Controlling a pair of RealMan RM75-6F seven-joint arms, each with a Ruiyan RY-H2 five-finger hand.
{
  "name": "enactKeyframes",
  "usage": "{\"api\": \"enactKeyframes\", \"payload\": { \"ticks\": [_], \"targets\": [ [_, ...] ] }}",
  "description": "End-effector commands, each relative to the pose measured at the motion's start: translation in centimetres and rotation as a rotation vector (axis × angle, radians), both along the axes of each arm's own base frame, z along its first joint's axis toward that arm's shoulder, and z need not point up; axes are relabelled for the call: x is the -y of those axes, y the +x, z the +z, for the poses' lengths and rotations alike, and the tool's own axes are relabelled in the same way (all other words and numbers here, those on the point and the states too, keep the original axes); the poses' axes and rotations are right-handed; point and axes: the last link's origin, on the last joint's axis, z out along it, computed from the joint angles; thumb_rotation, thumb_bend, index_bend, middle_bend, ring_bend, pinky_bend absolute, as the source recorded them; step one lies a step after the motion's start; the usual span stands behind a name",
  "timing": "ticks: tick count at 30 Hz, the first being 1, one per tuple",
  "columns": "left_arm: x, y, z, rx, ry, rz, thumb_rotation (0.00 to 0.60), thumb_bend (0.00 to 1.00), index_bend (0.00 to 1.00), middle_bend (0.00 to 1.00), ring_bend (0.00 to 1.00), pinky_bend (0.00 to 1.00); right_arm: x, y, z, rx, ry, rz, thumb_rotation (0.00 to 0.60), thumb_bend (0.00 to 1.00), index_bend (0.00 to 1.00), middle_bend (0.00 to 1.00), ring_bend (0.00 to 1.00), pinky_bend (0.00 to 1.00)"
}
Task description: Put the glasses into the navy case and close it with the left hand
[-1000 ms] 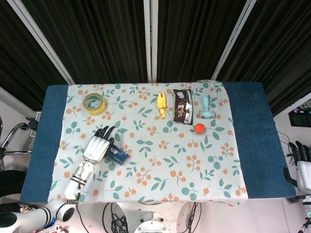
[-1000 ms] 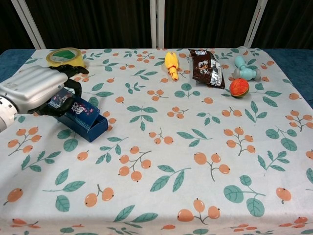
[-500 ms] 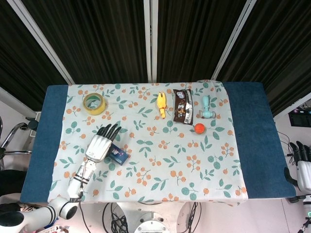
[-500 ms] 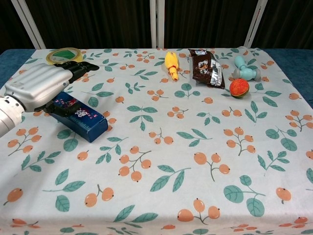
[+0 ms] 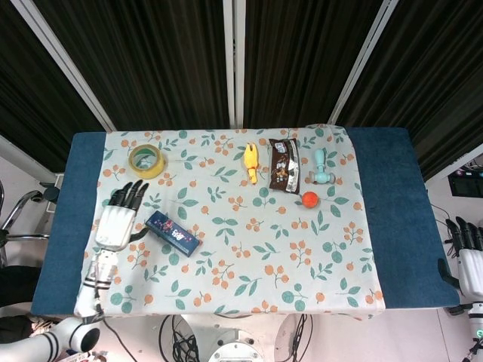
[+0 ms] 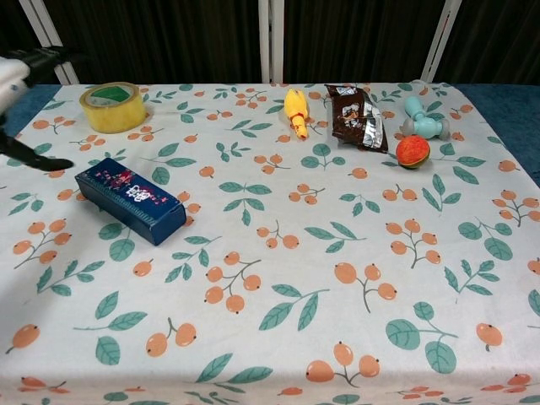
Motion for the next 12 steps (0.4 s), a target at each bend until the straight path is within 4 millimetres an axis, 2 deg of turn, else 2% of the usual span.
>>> {"api": "enactKeyframes", "payload": {
  "ticks": [1, 3, 5, 7, 12],
  "targets": [
    [3.8, -4.1, 4.6, 0.058, 0.002, 0.134, 0.527, 0.0, 0.0, 0.05, 0.07, 0.21, -0.2, 0.0, -0.2, 0.006, 0.013, 0.035, 0.6, 0.31, 0.0, 0.0, 0.0, 0.0],
    [5.9, -5.9, 6.1, 0.062, -0.034, 0.147, 0.392, 0.0, 0.0, 0.03, 0.05, 0.2, -0.3, -0.1, -0.3, 0.011, 0.006, 0.056, 0.6, 0.3, 0.0, 0.0, 0.0, 0.0],
    [7.9, -7.8, 7.1, 0.023, -0.062, 0.178, 0.297, 0.0, 0.0, 0.02, 0.04, 0.2, -0.5, -0.3, -0.5, 0.015, 0.003, 0.064, 0.6, 0.3, 0.0, 0.0, 0.0, 0.0],
    [9.3, -8.8, 7.8, 0.001, -0.089, 0.192, 0.266, 0.0, 0.0, 0.02, 0.04, 0.2, -0.6, -0.4, -0.7, 0.018, 0.004, 0.063, 0.6, 0.3, 0.0, 0.0, 0.0, 0.0],
    [11.4, -9.8, 9.0, -0.056, -0.099, 0.177, 0.273, 0.0, 0.0, 0.01, 0.04, 0.2, -0.7, -0.2, -0.8, 0.013, -0.003, 0.077, 0.6, 0.3, 0.0, 0.0, 0.0, 0.0]
  ]
}}
